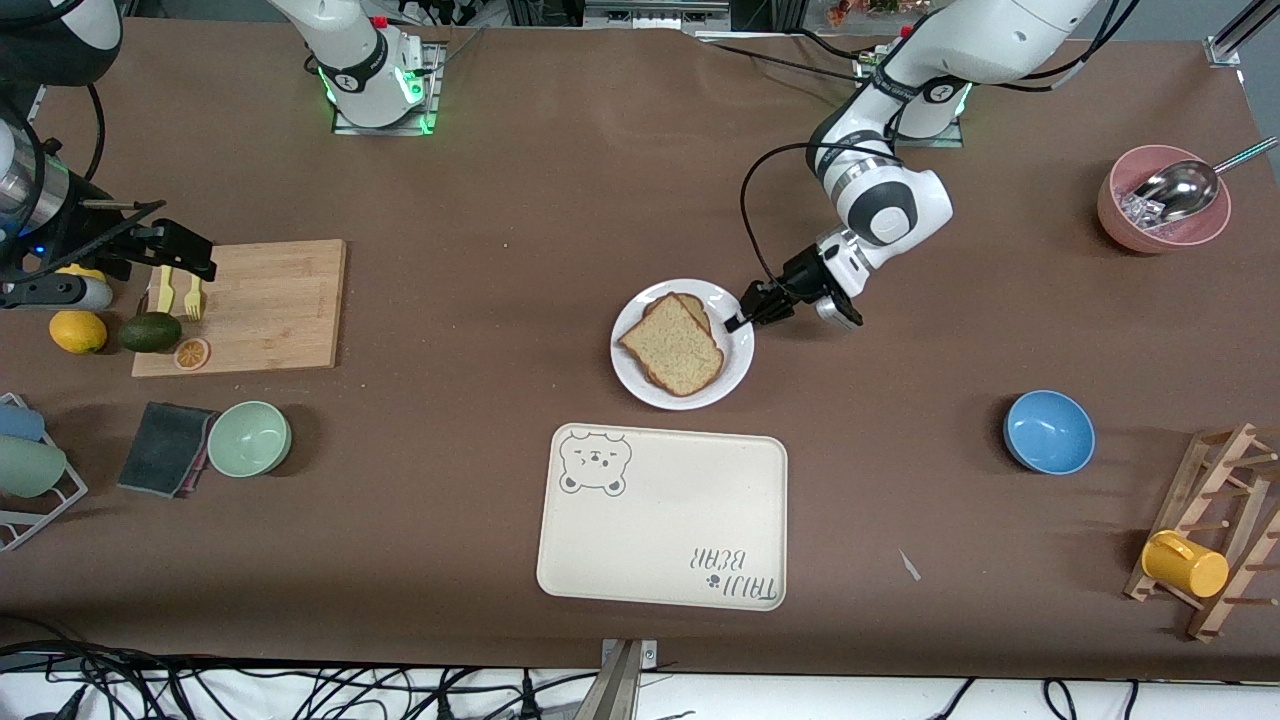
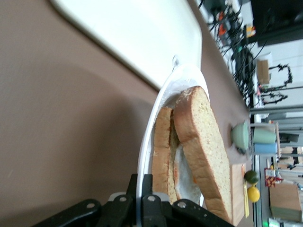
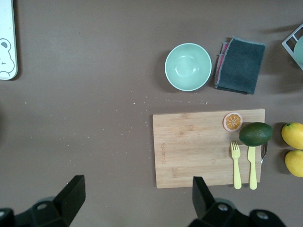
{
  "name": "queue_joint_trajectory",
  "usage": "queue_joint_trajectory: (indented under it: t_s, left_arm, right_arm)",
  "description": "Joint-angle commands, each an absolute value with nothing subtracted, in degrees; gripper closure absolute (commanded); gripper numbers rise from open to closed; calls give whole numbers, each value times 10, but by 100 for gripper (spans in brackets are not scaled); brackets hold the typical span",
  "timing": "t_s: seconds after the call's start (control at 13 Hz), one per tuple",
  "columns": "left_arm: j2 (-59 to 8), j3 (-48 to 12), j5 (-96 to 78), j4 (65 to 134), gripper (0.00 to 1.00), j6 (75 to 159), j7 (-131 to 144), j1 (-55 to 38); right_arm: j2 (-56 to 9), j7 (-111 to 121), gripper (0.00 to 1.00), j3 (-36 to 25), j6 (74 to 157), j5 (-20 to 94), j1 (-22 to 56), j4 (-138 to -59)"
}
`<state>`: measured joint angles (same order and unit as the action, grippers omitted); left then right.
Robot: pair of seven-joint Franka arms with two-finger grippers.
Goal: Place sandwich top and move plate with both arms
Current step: 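Drag the plate with the left gripper onto the bear tray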
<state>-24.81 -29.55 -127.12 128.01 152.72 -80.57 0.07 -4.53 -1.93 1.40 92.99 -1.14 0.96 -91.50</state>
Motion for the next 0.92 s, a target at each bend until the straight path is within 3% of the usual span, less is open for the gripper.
queue_joint_trajectory:
  t_s: [0.0,0.23,0.84]
  left_arm:
    - [-291,-301,-1295,1203,100,1567,-800,4]
    - [-357,-301,-1295,1081,100,1663,-764,3]
    - [-471,-287,-1295,895,100,1686,-700,-25]
  right_arm:
    - [-39,-25,0,16,927,-18,7,-921]
    - [-39,-25,0,16,927,-18,7,-921]
    - [-40,-25,0,16,927,-18,7,-921]
